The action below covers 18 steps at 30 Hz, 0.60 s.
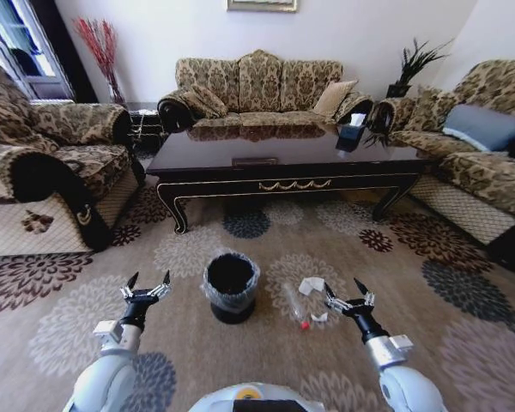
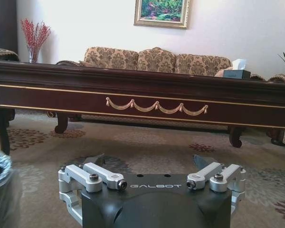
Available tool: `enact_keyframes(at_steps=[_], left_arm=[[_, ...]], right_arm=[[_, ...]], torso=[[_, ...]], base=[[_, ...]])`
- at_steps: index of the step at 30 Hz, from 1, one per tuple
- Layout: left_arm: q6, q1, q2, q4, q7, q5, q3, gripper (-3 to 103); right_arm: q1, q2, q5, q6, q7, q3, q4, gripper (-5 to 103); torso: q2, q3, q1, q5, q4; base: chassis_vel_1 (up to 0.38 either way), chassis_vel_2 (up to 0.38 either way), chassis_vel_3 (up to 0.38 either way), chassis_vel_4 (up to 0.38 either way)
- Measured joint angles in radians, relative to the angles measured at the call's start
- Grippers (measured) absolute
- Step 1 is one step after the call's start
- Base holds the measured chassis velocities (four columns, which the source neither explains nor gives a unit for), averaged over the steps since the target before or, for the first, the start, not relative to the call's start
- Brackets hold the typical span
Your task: Move to the front of the table and pick up the trash from the floor, then place it into the trash bin.
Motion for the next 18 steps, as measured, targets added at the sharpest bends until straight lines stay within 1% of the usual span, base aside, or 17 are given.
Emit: enact_keyframes(at_steps=[3, 4, 5, 7, 8, 9, 12, 13, 14, 15, 16, 17, 18], left_arm=[[0.027, -0.005, 0.016, -0.011, -0.008, -0.008, 0.004, 100], [0.046, -0.009, 0.026, -0.022, -0.015, -0.012, 0.007, 100], [0.046, -0.009, 0.026, -0.022, -0.015, -0.012, 0.007, 100], [0.110, -0.024, 0.053, -0.048, -0.040, -0.012, 0.020, 100], [0.131, -0.031, 0.063, -0.060, -0.050, -0.012, 0.025, 100], [0.131, -0.031, 0.063, -0.060, -0.050, -0.012, 0.025, 100], [0.192, -0.049, 0.100, -0.108, -0.077, -0.029, 0.049, 100], [0.235, -0.062, 0.126, -0.141, -0.102, -0.051, 0.066, 100], [0.235, -0.062, 0.126, -0.141, -0.102, -0.051, 0.066, 100], [0.265, -0.076, 0.144, -0.159, -0.120, -0.074, 0.080, 100], [0.328, -0.100, 0.171, -0.177, -0.154, -0.128, 0.101, 100], [0.328, -0.100, 0.171, -0.177, -0.154, -0.128, 0.101, 100], [0.374, -0.123, 0.191, -0.184, -0.180, -0.175, 0.117, 100]], right_arm=[[0.000, 0.005, 0.002, 0.000, 0.012, -0.004, 0.000, 100], [0.000, 0.006, -0.006, 0.000, 0.013, -0.005, -0.001, 100], [0.000, 0.006, -0.006, 0.000, 0.013, -0.005, -0.001, 100], [0.000, 0.008, -0.016, 0.001, 0.015, -0.005, -0.006, 100], [0.000, 0.009, -0.018, 0.002, 0.016, -0.006, -0.007, 100], [0.000, 0.009, -0.018, 0.002, 0.016, -0.006, -0.007, 100], [-0.003, 0.013, -0.025, 0.002, 0.016, -0.006, -0.009, 100], [-0.004, 0.016, -0.029, 0.003, 0.016, -0.006, -0.011, 100], [-0.004, 0.016, -0.029, 0.003, 0.016, -0.006, -0.011, 100], [-0.005, 0.017, -0.032, 0.003, 0.017, -0.006, -0.012, 100], [-0.006, 0.019, -0.037, 0.004, 0.018, -0.007, -0.012, 100], [-0.006, 0.019, -0.037, 0.004, 0.018, -0.007, -0.012, 100], [-0.006, 0.020, -0.039, 0.004, 0.020, -0.007, -0.012, 100]], torso=[[0.000, 0.000, 0.000, 0.0001, 0.0000], [0.000, 0.000, 0.000, 0.0000, 0.0001], [0.000, 0.000, 0.000, 0.0000, 0.0001], [0.000, 0.000, 0.000, 0.0000, 0.0001], [0.000, 0.000, 0.000, 0.0001, 0.0000], [0.000, 0.000, 0.000, 0.0001, 0.0000], [0.000, 0.000, 0.000, 0.0000, 0.0000], [0.000, 0.000, 0.000, 0.0002, 0.0000], [0.000, 0.000, 0.000, 0.0002, 0.0000], [0.000, 0.000, 0.000, 0.0003, 0.0000], [0.000, 0.000, 0.000, 0.0003, 0.0000], [0.000, 0.000, 0.000, 0.0003, 0.0000], [0.000, 0.000, 0.000, 0.0002, 0.0000]], base=[[-0.159, 0.186, 0.161, -0.163], [-0.093, 0.123, 0.120, -0.099], [-0.093, 0.123, 0.120, -0.099], [-0.070, 0.076, 0.058, -0.074], [0.000, 0.000, 0.000, 0.000], [0.000, 0.000, 0.000, 0.000], [0.000, 0.000, 0.000, 0.000], [0.000, 0.000, 0.000, 0.000], [0.000, 0.000, 0.000, 0.000], [0.000, 0.000, 0.000, 0.000], [0.000, 0.000, 0.000, 0.000], [0.000, 0.000, 0.000, 0.000], [0.000, 0.000, 0.000, 0.000]])
